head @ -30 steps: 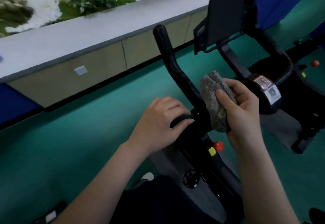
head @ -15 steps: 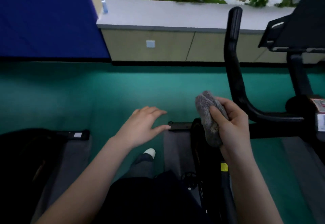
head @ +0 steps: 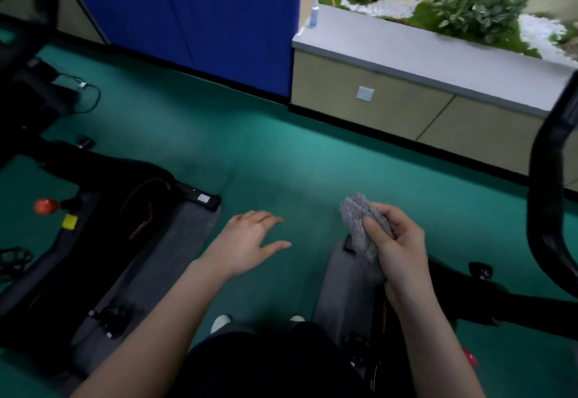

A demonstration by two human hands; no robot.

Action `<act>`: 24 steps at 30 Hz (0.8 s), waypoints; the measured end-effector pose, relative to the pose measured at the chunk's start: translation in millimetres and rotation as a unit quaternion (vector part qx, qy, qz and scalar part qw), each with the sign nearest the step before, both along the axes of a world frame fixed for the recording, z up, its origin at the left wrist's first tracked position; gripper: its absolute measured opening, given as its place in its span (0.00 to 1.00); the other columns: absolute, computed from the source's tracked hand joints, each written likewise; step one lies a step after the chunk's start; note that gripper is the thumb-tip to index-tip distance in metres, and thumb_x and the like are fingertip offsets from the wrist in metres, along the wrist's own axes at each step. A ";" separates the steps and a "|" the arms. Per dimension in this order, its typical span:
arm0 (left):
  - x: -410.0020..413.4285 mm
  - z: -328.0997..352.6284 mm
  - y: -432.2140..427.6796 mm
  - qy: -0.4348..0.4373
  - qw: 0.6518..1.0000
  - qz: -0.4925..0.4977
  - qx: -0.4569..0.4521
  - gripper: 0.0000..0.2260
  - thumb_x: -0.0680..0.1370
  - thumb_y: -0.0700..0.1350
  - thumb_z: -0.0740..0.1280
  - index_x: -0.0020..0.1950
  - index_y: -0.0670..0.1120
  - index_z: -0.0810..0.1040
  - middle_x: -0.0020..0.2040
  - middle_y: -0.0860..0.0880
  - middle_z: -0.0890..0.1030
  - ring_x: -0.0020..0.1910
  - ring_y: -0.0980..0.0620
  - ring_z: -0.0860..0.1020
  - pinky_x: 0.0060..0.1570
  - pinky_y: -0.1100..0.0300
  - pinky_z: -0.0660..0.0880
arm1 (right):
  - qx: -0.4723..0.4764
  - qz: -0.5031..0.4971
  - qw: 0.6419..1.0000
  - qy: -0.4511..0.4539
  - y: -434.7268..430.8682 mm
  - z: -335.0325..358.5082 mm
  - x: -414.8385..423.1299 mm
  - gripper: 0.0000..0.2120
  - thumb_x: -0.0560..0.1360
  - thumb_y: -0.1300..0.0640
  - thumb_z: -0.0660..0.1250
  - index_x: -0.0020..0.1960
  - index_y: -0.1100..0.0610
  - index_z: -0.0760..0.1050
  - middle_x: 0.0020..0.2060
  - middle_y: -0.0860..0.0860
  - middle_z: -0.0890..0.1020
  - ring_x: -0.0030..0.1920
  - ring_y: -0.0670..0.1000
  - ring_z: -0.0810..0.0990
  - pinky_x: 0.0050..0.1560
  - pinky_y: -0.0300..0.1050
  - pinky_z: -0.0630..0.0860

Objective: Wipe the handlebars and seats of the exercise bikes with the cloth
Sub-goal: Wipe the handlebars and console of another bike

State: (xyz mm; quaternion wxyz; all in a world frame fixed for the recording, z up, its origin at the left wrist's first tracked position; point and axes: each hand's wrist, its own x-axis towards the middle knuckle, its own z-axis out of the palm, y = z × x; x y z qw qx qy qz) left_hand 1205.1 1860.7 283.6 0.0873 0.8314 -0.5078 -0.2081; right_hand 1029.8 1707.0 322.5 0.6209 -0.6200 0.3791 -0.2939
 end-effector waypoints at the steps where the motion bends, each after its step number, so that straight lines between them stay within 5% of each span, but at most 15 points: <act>1: 3.3 -0.4 8.2 0.001 1.000 0.008 0.002 0.27 0.77 0.63 0.59 0.71 0.50 0.67 0.69 0.53 0.70 0.69 0.53 0.66 0.67 0.59 0.60 | 0.001 0.008 1.000 0.003 4.3 -0.7 5.5 0.15 0.74 0.71 0.65 0.42 0.51 0.78 0.38 0.45 0.83 0.40 0.42 0.79 0.46 0.35 0.75; 6: 23.8 -1.5 55.0 -0.002 0.999 0.049 -0.004 0.27 0.77 0.63 0.58 0.72 0.51 0.66 0.70 0.54 0.69 0.70 0.54 0.64 0.66 0.60 0.57 | 0.017 0.028 0.999 0.010 32.9 -2.7 38.3 0.13 0.75 0.70 0.65 0.44 0.52 0.78 0.39 0.49 0.82 0.40 0.45 0.78 0.45 0.40 0.74; 10: 48.6 -1.7 109.9 -0.002 0.996 0.092 -0.007 0.27 0.77 0.64 0.57 0.72 0.51 0.66 0.70 0.53 0.70 0.70 0.54 0.64 0.68 0.58 0.57 | 0.021 0.056 0.998 0.018 74.0 -4.5 73.2 0.13 0.75 0.70 0.65 0.43 0.53 0.79 0.38 0.47 0.83 0.37 0.41 0.79 0.39 0.32 0.75; 24: 102.2 -13.5 318.3 0.004 0.959 0.283 -0.025 0.27 0.78 0.62 0.56 0.73 0.51 0.64 0.70 0.54 0.68 0.69 0.53 0.65 0.67 0.54 0.64 | -0.005 0.230 0.971 0.063 247.6 -9.7 195.8 0.12 0.75 0.67 0.65 0.45 0.50 0.79 0.39 0.45 0.83 0.36 0.42 0.80 0.34 0.33 0.74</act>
